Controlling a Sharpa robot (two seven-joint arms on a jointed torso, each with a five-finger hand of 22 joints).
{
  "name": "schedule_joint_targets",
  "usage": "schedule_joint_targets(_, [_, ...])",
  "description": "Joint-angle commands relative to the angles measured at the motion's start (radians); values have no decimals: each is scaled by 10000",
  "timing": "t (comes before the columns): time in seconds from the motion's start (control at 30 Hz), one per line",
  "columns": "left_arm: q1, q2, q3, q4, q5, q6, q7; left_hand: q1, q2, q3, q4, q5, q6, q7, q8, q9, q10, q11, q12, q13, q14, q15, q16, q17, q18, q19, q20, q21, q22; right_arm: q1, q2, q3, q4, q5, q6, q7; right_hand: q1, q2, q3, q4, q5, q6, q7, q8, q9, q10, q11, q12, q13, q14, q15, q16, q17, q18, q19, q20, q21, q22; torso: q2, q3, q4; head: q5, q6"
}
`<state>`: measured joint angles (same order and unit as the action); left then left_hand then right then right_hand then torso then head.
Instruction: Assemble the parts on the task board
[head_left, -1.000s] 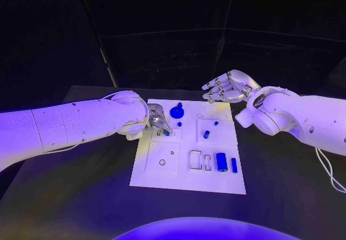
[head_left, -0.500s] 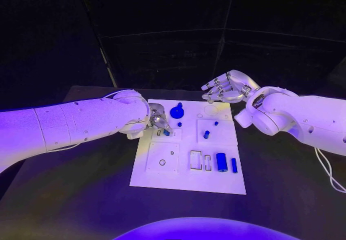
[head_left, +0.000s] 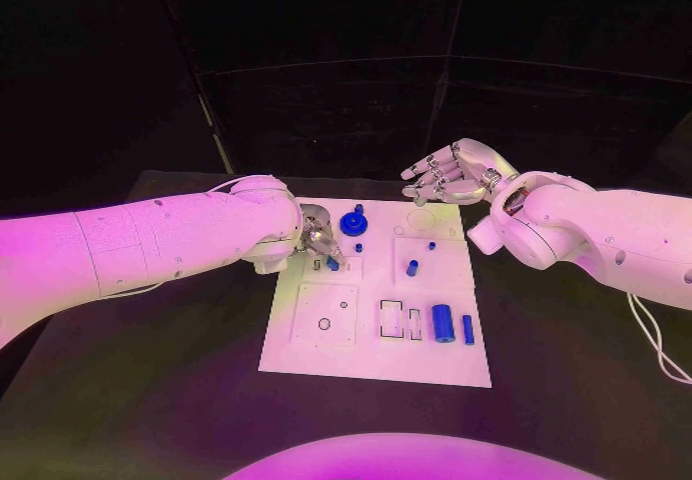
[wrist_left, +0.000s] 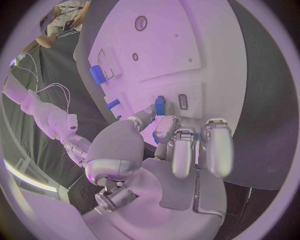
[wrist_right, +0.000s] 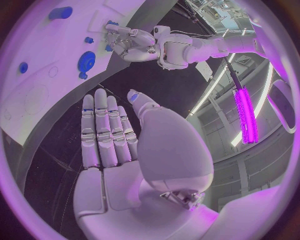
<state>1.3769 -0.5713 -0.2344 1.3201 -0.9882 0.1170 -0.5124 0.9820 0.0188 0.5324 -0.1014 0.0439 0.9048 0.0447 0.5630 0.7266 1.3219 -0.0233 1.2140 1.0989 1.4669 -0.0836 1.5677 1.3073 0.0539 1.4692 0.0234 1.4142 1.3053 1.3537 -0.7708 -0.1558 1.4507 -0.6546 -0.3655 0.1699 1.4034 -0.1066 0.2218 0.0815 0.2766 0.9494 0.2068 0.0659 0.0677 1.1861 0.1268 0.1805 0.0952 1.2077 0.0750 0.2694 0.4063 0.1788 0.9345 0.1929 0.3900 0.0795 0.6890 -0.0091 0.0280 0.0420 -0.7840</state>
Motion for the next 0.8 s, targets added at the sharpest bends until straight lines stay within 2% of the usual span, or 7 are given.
schedule_joint_targets(0.03, [-60, 60, -37, 22, -39, 438, -50, -138, -31, -152, 58, 32, 94, -26, 80, 38, -27, -58, -43, 3, 1039, -65, 31, 2635, -24, 325, -61, -53, 22, 18, 9, 6, 10, 70, 62, 64, -91, -16, -10, 60, -60, -61, -18, 29, 5, -55, 10, -43, -16, -68, -20, 65, -11, 39, 4, 33, -46, -9, -1, -3, 4, -4, -7])
schedule_joint_targets(0.47, [-61, 43, -37, 14, -72, 464, -45, -408, -102, -633, 397, 32, 202, -94, 252, 168, -5, -117, -20, 11, 1039, -118, 31, 2635, -27, 336, -112, -49, 44, 18, 4, 6, 4, 79, 66, 59, -104, -18, -18, 70, -97, -64, -18, 31, 5, -58, 10, -38, -17, -71, -18, 72, -12, 41, 7, 36, -56, -13, 0, -7, 15, -19, -20])
schedule_joint_targets(0.6, [-61, 34, -36, 11, -75, 433, -44, -667, -128, -873, 644, 32, 207, -94, 292, 205, -11, -117, -24, -5, 1039, -123, 31, 2635, -29, 339, -124, -51, 49, 18, 10, 6, -11, 79, 77, 50, -111, -18, -21, 75, -115, -65, -18, 32, 6, -60, 11, -36, -18, -73, -17, 76, -13, 41, 8, 37, -61, -15, -1, -4, 7, -11, -17])
schedule_joint_targets(0.8, [-61, 44, -36, -20, -76, 358, -42, -822, -146, -1046, 810, 33, 202, -101, 323, 235, -16, -124, -27, -18, 1039, -129, 31, 2635, -30, 342, -131, -51, 58, 18, 24, 5, -23, 79, 90, 48, -111, -18, -21, 75, -115, -65, -18, 32, 6, -60, 11, -36, -18, -73, -17, 76, -13, 41, 8, 37, -61, -15, 2, -2, 5, -16, -5])
